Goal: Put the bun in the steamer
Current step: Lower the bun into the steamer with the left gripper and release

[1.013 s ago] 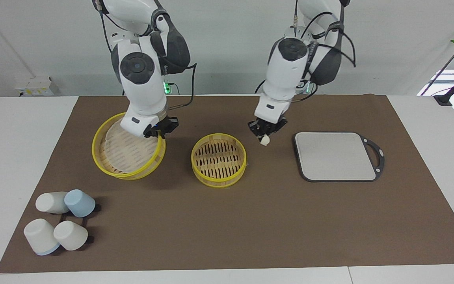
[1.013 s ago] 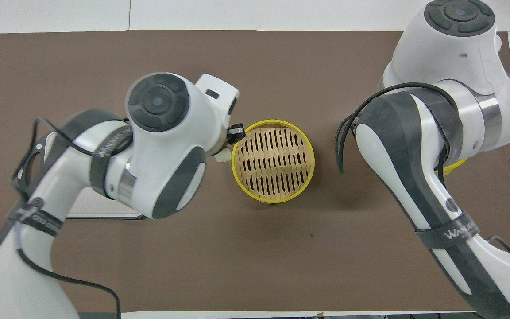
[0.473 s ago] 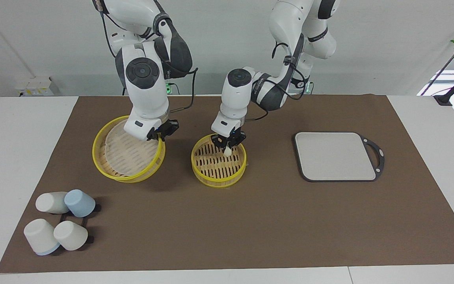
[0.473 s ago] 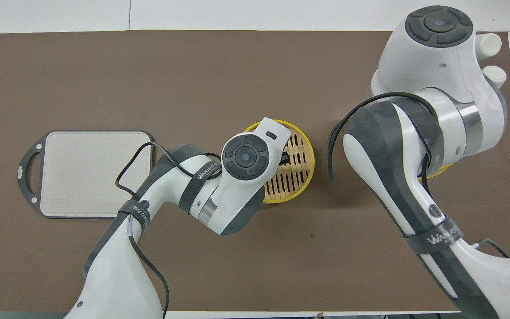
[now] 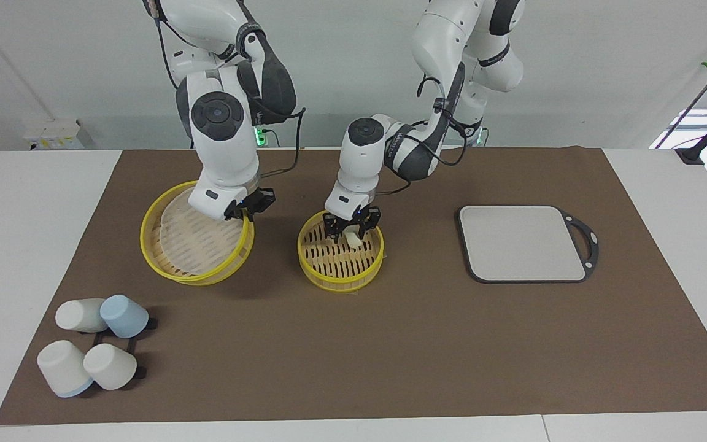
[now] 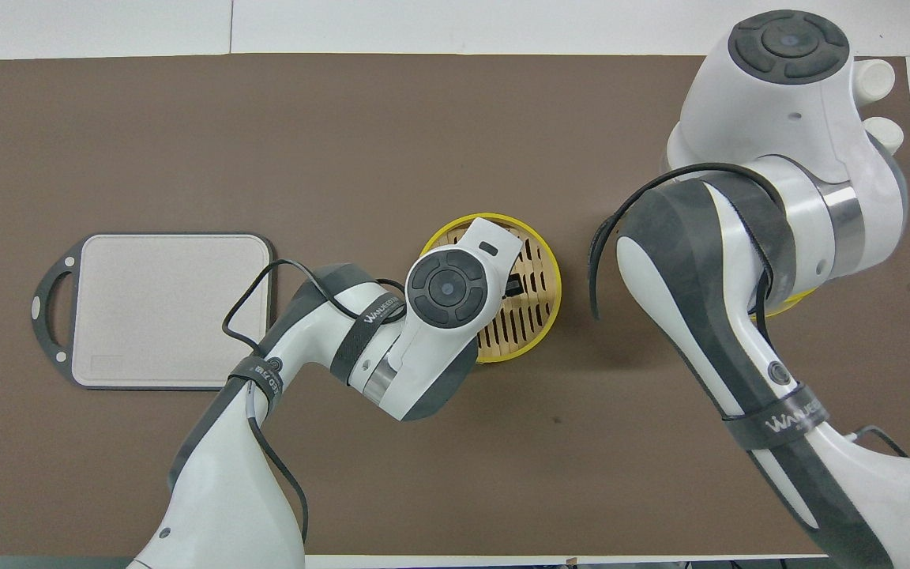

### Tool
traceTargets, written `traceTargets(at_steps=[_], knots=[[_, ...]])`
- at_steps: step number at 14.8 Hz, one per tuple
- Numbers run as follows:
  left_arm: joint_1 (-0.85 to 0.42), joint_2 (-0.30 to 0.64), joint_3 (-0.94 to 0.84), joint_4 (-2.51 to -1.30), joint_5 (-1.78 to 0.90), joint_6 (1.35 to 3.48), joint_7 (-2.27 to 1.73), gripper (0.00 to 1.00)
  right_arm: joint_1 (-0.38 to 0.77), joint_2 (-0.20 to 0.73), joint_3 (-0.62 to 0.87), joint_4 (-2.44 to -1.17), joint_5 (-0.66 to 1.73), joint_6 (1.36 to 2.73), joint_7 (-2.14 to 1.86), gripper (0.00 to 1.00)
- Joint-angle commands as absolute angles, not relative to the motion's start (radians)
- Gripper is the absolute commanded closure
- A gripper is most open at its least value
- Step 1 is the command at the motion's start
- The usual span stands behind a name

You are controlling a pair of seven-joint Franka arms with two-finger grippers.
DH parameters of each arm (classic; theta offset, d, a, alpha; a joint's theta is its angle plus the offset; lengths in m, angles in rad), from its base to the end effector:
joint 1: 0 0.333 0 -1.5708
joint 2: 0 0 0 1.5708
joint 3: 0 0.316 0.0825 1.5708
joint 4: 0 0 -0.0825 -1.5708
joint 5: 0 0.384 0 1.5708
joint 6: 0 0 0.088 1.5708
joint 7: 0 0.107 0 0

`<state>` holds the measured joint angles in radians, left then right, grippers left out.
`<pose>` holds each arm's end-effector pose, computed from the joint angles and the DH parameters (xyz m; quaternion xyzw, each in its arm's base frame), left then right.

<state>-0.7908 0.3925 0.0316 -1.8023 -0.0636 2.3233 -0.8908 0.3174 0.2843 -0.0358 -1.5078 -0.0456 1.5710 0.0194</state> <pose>0.4753 -0.4549 0.3413 0.9942 0.0842 0.0300 0.0599 0.5991 0.1708 0.4859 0.9846 0.1325 -0.1048 0.0439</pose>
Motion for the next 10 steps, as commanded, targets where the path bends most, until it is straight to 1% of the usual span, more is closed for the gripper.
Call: traceTargets(at_steps=[1,4,5,6,7,10], knots=[[-0.813,0.376,0.051,-1.828,-0.066,2.342,-0.925,0.0,0.307,0.249,-0.026,-1.545,-0.066,1.597,0.012,1.0],[-0.81,0.371,0.055,-1.829,-0.066,2.329,-0.919,0.0,0.307,0.249,-0.025,-1.548,-0.066,1.598,0.014,1.0],[-0.802,0.361,0.058,-1.825,-0.066,2.286,-0.913,0.0,0.308,0.247,-0.025,-1.548,-0.066,1.6,0.014,1.0],[-0.79,0.326,0.067,-1.822,-0.066,2.225,-0.899,0.0,0.308,0.247,-0.025,-1.548,-0.066,1.603,0.015,1.0],[-0.754,0.258,0.078,-1.822,-0.061,2.145,-0.838,0.0,0.31,0.247,-0.025,-1.548,-0.066,1.603,0.015,1.0],[-0.574,0.088,0.078,-1.798,-0.061,1.895,-0.625,0.0,0.314,0.247,-0.025,-1.549,-0.066,1.606,0.021,1.0]])
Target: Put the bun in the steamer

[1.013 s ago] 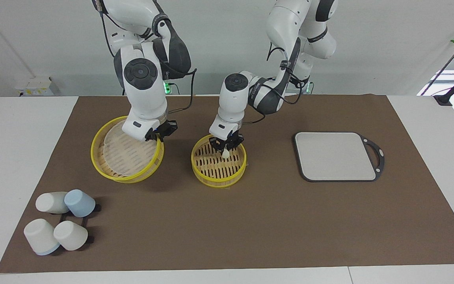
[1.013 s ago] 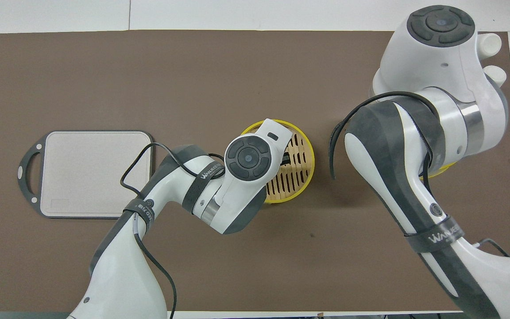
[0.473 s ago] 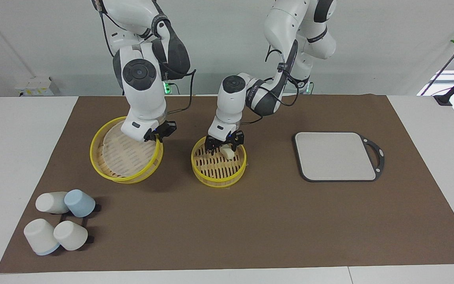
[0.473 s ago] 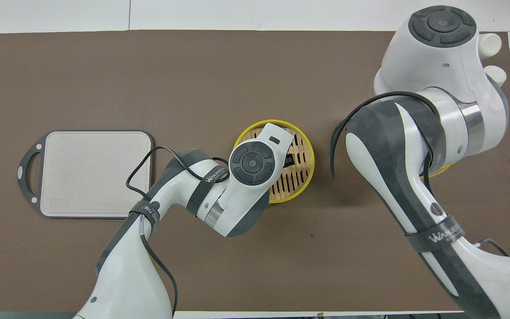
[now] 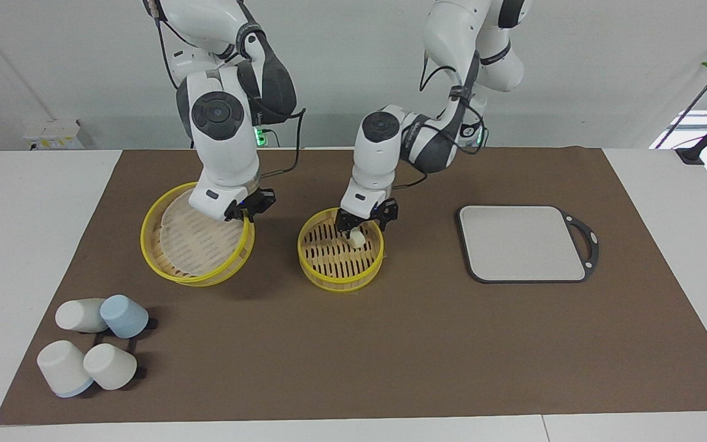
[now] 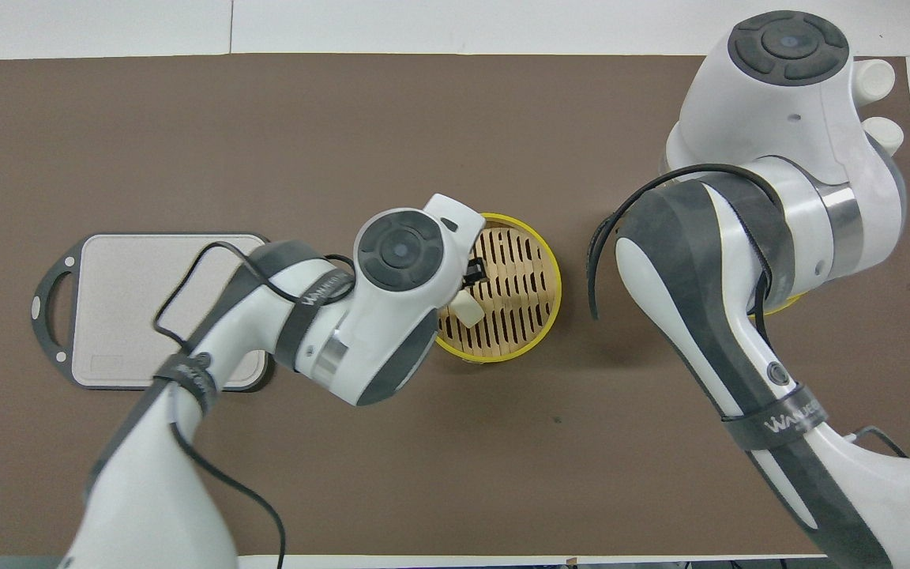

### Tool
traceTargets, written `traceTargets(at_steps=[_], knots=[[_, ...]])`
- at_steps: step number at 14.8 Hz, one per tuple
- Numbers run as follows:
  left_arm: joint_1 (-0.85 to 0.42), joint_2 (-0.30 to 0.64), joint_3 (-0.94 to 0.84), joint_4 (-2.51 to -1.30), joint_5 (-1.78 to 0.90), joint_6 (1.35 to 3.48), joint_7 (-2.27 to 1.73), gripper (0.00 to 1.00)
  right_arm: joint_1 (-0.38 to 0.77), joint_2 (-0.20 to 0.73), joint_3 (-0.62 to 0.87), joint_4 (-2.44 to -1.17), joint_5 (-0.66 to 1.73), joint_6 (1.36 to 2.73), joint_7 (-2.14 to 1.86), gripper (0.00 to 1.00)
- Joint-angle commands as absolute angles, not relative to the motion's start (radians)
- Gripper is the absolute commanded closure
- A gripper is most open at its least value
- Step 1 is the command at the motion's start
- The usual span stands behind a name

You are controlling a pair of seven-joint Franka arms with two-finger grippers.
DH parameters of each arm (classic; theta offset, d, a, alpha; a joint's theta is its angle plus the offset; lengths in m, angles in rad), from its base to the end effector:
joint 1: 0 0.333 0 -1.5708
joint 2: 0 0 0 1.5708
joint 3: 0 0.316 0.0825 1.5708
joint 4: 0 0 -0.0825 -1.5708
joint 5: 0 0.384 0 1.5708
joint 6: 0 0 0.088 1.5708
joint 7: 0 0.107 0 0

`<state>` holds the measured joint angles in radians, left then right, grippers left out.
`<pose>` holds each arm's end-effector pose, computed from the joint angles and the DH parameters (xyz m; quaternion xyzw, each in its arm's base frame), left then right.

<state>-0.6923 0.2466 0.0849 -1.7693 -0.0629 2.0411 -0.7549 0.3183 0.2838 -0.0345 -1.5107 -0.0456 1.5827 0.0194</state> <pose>0.5132 -0.3652 0.4242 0.9960 0.0861 -0.0011 0.0222 0.5997 0.1723 0.4857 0.9850 0.1339 -0.1002 0.0431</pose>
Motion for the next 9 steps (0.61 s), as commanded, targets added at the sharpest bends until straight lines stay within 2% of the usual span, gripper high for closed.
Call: traceTargets(at_steps=[1,3,6,9], knots=[[-0.499,0.04,0.078,-1.793,-0.061,1.852,-0.567,0.0,0.321,0.247,-0.023,-1.549,-0.061,1.617,0.028,1.0],[-0.35,-0.035,0.078,-1.793,-0.061,1.786,-0.441,0.0,0.378,0.248,-0.012,-1.551,-0.058,1.716,0.075,1.0],[-0.189,-0.071,0.08,-1.779,-0.06,1.708,-0.225,0.0,0.481,0.262,-0.012,-1.543,-0.045,1.81,0.263,1.0],[-0.075,-0.075,0.08,-1.752,-0.057,1.634,-0.053,0.0,0.574,0.366,-0.014,-1.427,-0.003,1.807,0.4,1.0]])
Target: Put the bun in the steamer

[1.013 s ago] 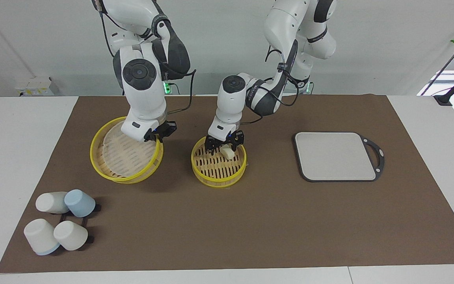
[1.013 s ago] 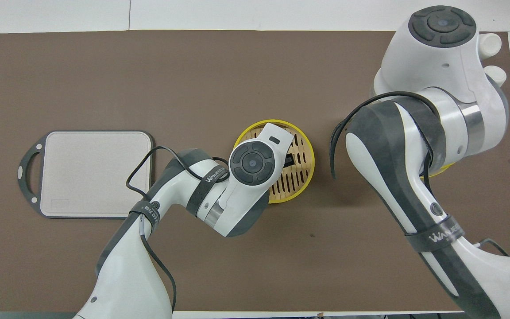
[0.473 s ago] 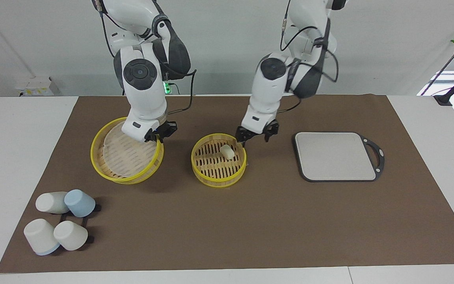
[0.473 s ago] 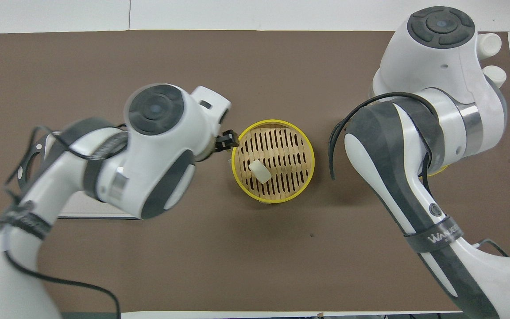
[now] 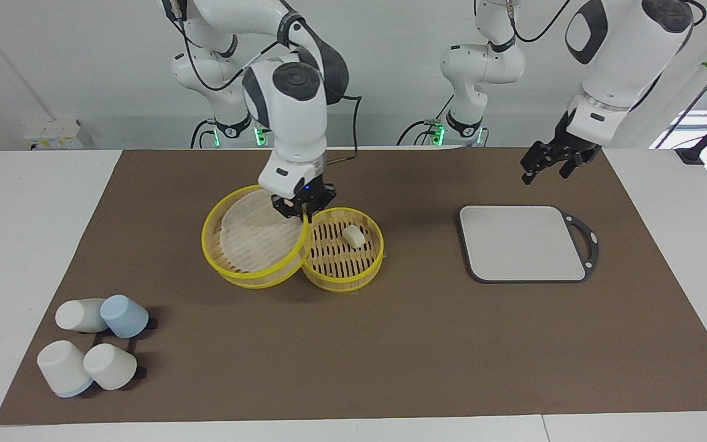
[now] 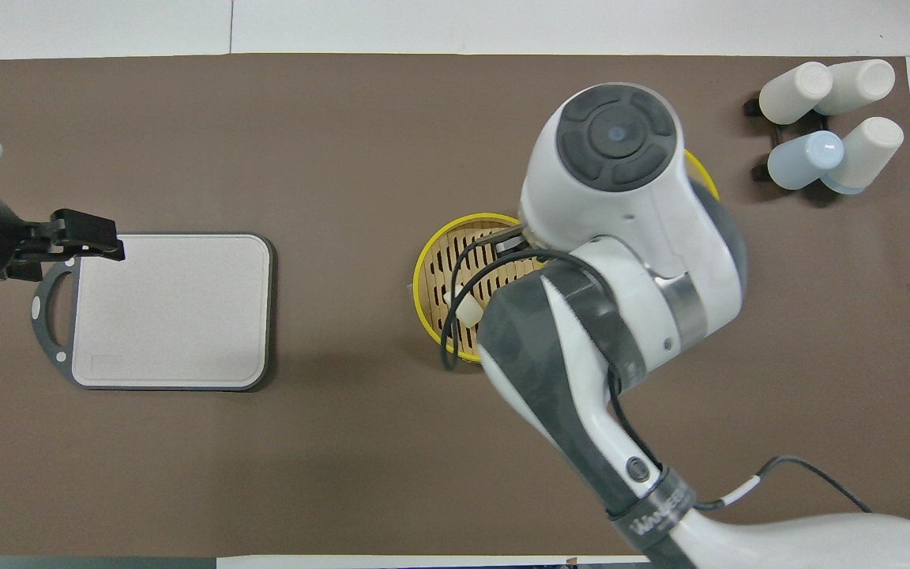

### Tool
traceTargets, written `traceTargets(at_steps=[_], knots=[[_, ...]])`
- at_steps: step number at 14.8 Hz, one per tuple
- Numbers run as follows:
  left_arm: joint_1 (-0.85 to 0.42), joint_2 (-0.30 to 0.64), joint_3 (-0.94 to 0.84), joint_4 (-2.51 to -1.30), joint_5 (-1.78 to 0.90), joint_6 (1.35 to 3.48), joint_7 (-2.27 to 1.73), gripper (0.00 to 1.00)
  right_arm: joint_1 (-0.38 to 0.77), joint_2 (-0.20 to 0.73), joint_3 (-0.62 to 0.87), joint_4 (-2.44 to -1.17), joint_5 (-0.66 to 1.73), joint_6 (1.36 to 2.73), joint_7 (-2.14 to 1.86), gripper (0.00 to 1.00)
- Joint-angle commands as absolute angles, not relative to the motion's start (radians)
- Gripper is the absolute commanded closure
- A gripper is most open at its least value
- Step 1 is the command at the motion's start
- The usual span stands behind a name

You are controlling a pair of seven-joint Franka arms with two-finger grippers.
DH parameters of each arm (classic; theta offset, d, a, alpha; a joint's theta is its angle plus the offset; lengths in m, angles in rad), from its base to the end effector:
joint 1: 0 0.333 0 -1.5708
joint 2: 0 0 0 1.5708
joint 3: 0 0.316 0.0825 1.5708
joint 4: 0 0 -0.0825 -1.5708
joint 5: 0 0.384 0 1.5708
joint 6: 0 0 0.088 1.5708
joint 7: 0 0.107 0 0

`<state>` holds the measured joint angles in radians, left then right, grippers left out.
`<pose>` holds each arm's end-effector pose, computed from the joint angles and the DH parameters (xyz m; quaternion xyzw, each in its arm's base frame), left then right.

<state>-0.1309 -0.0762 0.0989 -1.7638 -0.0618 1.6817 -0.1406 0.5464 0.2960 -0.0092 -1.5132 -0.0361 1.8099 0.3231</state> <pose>0.5363 -0.0214 0.5841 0.9977 0.0576 -0.0061 0.0340 0.5612 0.3316 0.4938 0.9936 0.1113 0.0082 0.0170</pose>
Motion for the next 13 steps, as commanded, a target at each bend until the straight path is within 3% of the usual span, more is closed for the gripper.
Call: traceTargets(at_steps=[1,3,13], knots=[[-0.062,-0.075,0.081,-1.747,-0.048,1.623,-0.029,0.0,0.612,0.43,-0.018,-1.36,-0.008,1.783,0.46,1.0],[-0.057,-0.074,0.08,-1.727,-0.019,1.599,-0.026,0.0,0.67,0.526,-0.023,-1.292,-0.043,1.793,0.555,1.0],[-0.077,-0.034,0.067,-1.614,0.045,1.5,-0.025,0.0,0.739,0.574,-0.018,-1.318,-0.072,1.901,0.634,1.0]])
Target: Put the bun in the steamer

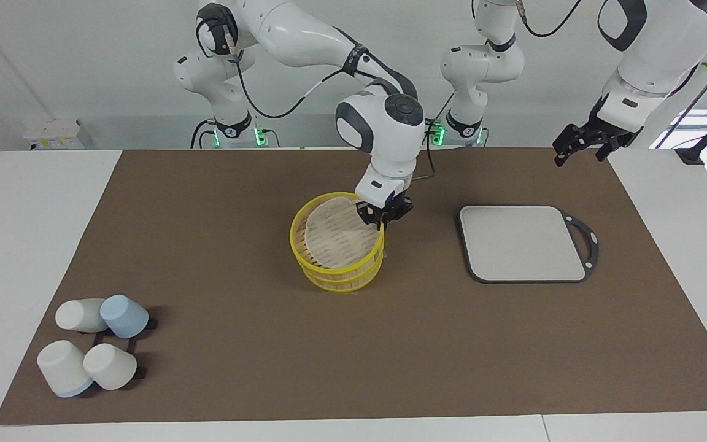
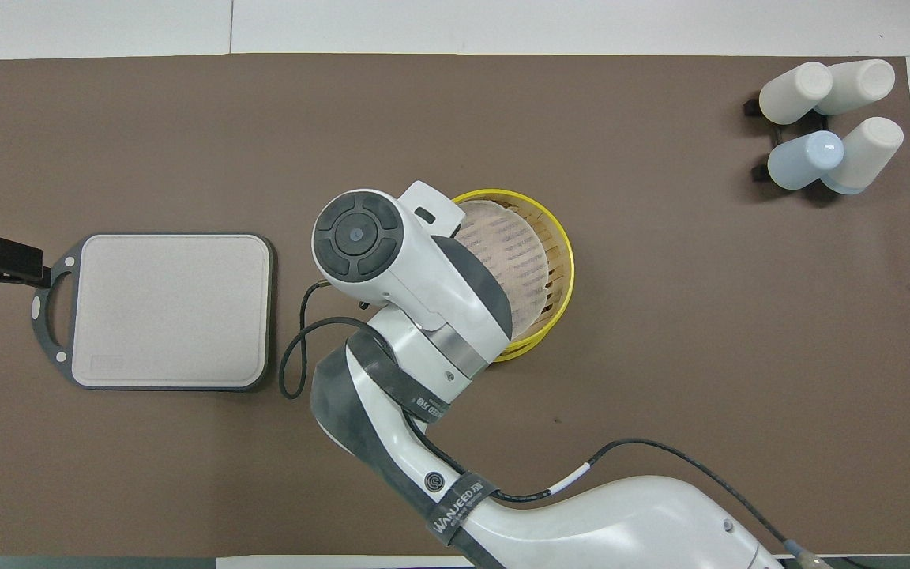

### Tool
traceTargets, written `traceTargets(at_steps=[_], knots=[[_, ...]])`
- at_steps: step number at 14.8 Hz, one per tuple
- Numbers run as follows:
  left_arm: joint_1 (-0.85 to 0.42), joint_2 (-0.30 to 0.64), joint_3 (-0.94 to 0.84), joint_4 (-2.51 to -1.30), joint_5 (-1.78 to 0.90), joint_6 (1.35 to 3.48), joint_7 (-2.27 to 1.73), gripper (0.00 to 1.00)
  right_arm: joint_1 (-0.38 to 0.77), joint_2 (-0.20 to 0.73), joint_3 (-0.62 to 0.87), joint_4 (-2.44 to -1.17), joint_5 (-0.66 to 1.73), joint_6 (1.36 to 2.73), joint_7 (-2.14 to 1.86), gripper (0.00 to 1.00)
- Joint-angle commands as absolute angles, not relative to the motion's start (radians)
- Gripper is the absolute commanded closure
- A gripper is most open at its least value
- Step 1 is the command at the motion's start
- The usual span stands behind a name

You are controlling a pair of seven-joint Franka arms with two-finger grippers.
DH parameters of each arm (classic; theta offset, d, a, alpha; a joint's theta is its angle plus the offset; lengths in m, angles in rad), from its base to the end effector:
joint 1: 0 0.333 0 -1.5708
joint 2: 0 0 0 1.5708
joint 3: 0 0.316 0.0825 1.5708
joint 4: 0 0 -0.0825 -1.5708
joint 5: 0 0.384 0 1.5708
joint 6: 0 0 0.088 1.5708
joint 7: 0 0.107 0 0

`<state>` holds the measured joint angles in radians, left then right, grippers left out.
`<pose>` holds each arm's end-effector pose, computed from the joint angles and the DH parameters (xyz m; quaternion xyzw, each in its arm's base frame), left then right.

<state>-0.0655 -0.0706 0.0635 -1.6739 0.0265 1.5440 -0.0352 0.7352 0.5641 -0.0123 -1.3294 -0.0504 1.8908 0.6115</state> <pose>0.5280 0.0030 0.6119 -0.9994 -0.0164 0.0295 0.0116 0.5387 0.4728 0.4053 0.9975 0.0645 0.0158 0.0222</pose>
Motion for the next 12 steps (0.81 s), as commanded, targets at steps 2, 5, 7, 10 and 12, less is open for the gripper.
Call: traceTargets(at_steps=[2,5,7,10,12], knots=[[-0.072,-0.025,0.067,-1.582,0.019,1.486,-0.023,0.0,0.741,0.574,-0.018,-1.321,-0.072,1.902,0.634,1.0],[-0.066,-0.026,0.066,-1.586,-0.008,1.494,-0.023,0.0,0.733,0.574,-0.02,-1.335,-0.075,1.905,0.632,1.0],[-0.066,-0.035,0.066,-1.594,-0.009,1.499,-0.025,0.0,0.73,0.572,-0.02,-1.342,-0.084,1.908,0.629,1.0],[-0.064,-0.058,0.066,-1.614,-0.014,1.497,-0.025,0.0,0.735,0.561,-0.02,-1.382,-0.083,1.945,0.635,1.0],[-0.064,-0.058,0.063,-1.614,-0.015,1.497,-0.025,0.0,0.741,0.56,-0.02,-1.387,-0.081,1.947,0.643,1.0]])
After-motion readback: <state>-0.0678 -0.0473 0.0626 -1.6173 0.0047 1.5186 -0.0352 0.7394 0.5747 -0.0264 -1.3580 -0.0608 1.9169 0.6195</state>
